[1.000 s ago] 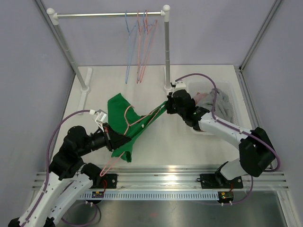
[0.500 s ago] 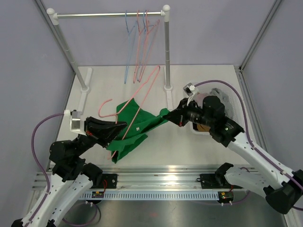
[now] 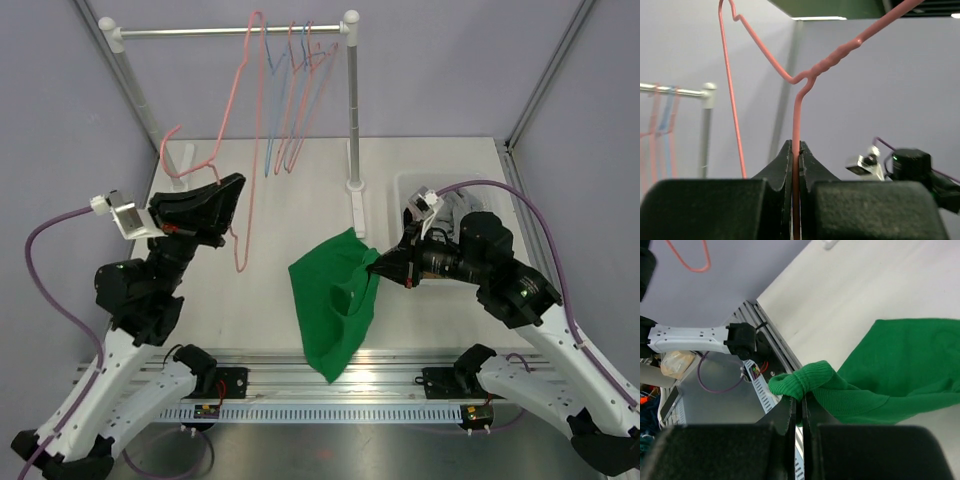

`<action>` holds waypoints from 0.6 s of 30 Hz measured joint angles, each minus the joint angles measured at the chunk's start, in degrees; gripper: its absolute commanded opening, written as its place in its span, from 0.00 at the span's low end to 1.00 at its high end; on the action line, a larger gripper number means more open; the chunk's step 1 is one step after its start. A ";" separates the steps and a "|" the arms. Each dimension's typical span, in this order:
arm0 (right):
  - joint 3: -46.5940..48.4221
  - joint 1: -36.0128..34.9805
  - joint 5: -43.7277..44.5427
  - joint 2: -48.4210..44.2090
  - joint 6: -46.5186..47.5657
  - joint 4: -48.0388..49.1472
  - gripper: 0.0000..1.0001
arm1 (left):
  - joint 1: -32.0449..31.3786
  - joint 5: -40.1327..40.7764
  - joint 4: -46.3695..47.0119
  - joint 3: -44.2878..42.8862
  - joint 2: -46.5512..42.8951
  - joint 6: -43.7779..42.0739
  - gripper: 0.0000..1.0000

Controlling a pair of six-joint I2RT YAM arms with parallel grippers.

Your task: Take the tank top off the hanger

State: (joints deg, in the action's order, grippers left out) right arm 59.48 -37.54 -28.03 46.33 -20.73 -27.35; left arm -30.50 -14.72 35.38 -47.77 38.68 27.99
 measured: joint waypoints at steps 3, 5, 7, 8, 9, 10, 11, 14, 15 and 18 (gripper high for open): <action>0.09 -0.09 1.22 0.63 0.63 -2.80 0.00 | -0.04 9.94 -14.60 -4.28 -3.91 -1.92 0.00; 0.07 -1.07 2.82 2.19 0.63 -3.32 0.01 | -0.04 15.87 -23.54 -9.01 -4.42 -3.06 0.00; -0.66 -4.24 6.12 4.44 0.39 -2.40 0.06 | -0.02 21.00 -31.39 -12.28 -4.07 -3.74 0.00; -1.31 -6.58 8.17 5.84 0.13 -2.01 0.18 | -0.02 22.95 -34.62 -13.05 -3.63 -3.98 0.00; -2.16 -8.85 10.29 7.50 -0.26 -1.49 0.43 | 0.07 24.72 -38.01 -13.70 -2.82 -4.09 0.00; -3.15 -10.99 12.15 9.25 -0.85 -0.98 0.61 | 0.44 26.12 -41.40 -14.21 -1.60 -4.11 0.00; -4.07 -12.55 14.05 10.99 -1.51 -0.90 0.87 | 0.94 27.08 -44.46 -14.45 -0.09 -4.07 0.00; -5.51 -14.47 20.17 15.06 -2.51 -1.84 1.00 | 4.96 26.60 -52.37 -14.69 5.55 -3.98 0.00; -5.64 -14.60 22.58 15.52 -2.67 -2.58 0.99 | 7.08 25.05 -54.73 -15.23 8.00 -3.96 0.00; -5.75 -14.62 28.46 14.12 -3.28 -3.96 0.99 | 12.87 20.59 -58.95 -17.90 14.58 -3.93 0.00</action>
State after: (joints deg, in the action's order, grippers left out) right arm 53.74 -52.16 0.43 60.45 -24.01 -31.31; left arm -17.63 5.87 -23.57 -65.67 53.25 24.05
